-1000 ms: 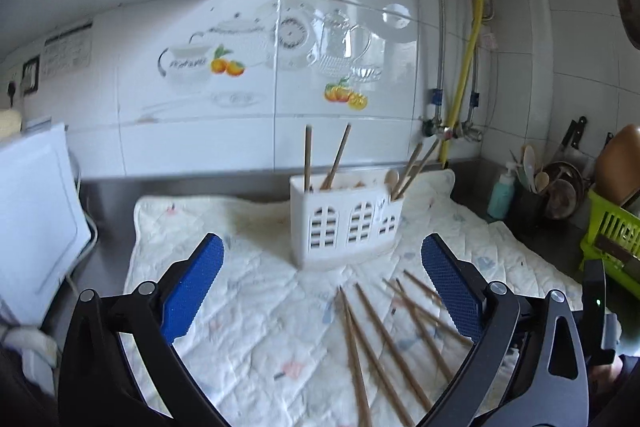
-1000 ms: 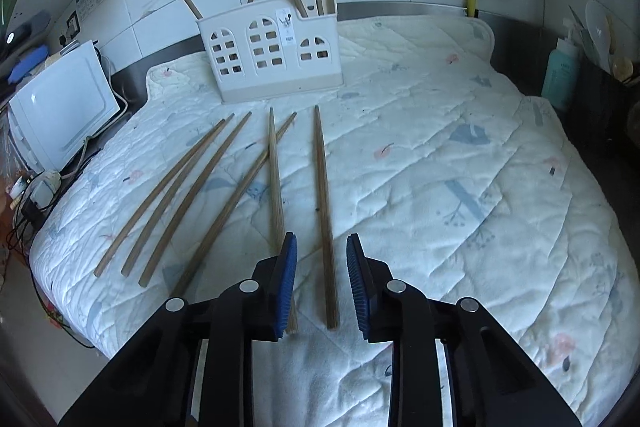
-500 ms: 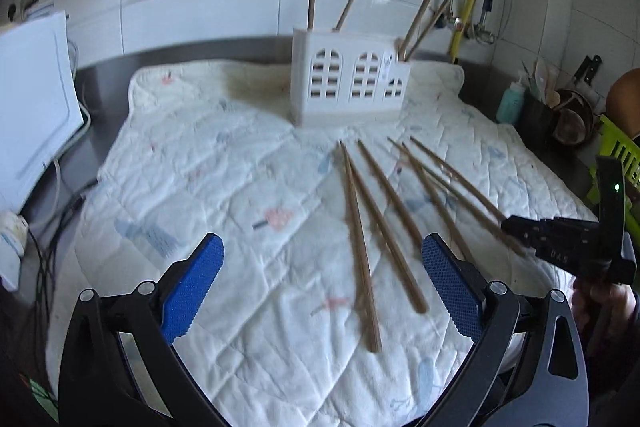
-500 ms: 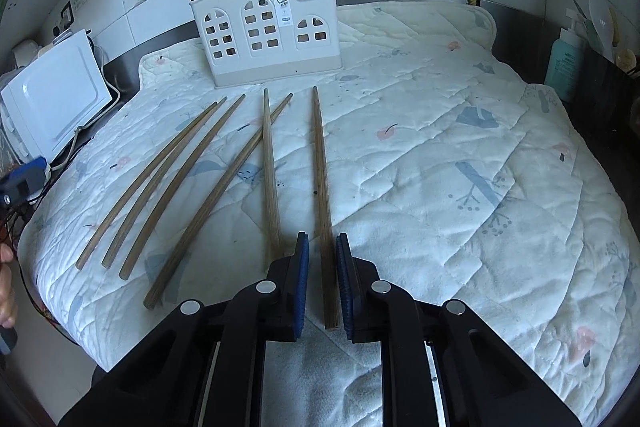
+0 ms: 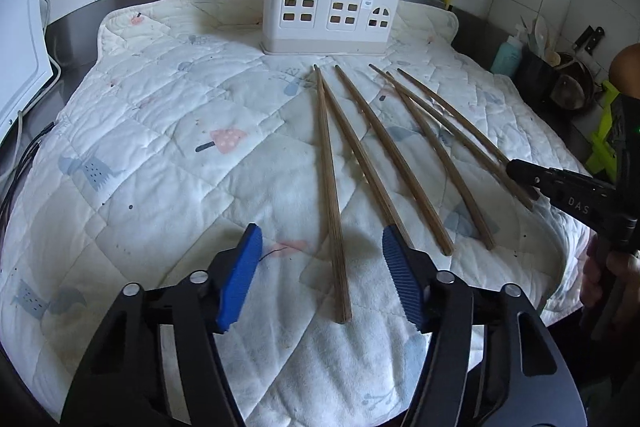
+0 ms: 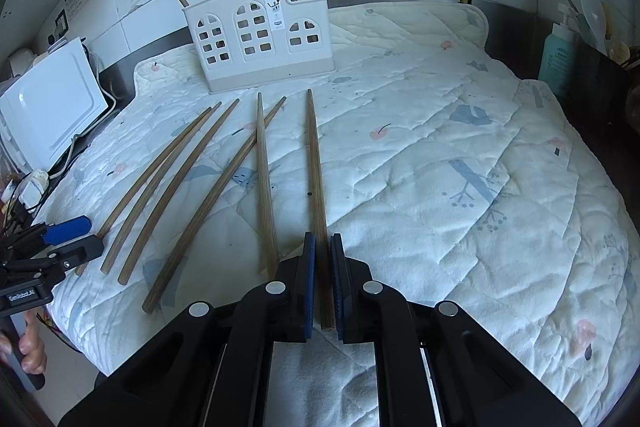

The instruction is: Organize utensils

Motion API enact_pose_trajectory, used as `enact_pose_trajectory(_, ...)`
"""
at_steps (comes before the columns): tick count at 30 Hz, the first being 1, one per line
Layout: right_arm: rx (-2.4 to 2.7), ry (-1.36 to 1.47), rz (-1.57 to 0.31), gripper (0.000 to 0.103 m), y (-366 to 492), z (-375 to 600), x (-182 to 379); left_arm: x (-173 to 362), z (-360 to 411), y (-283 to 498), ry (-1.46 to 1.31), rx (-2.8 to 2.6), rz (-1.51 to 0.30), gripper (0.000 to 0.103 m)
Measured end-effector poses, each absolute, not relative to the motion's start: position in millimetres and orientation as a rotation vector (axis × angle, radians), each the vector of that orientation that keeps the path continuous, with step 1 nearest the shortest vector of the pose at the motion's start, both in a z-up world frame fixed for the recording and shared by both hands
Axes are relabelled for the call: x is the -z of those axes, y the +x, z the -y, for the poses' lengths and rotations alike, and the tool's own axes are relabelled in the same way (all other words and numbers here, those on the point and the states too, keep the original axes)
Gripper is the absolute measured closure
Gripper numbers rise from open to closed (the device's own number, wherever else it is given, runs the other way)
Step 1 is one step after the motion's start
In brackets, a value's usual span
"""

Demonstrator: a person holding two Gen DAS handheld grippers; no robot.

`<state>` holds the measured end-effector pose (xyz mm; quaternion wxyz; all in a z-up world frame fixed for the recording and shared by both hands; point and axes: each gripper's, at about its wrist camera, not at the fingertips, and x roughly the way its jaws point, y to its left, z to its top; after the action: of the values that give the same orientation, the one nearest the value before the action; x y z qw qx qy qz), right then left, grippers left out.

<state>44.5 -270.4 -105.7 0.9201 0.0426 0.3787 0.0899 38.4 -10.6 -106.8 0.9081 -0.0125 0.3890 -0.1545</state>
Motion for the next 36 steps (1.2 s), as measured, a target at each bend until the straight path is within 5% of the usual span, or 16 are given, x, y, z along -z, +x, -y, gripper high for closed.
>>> enact_pose_trajectory(19,-0.179,0.098,-0.769,0.096,44,270,106,109,16,42,-0.035,0.337,-0.803,0.087)
enact_pose_trajectory(36,-0.173,0.096,-0.747,0.096,41,269,100,108,28,41,0.047,0.291,-0.814,0.091)
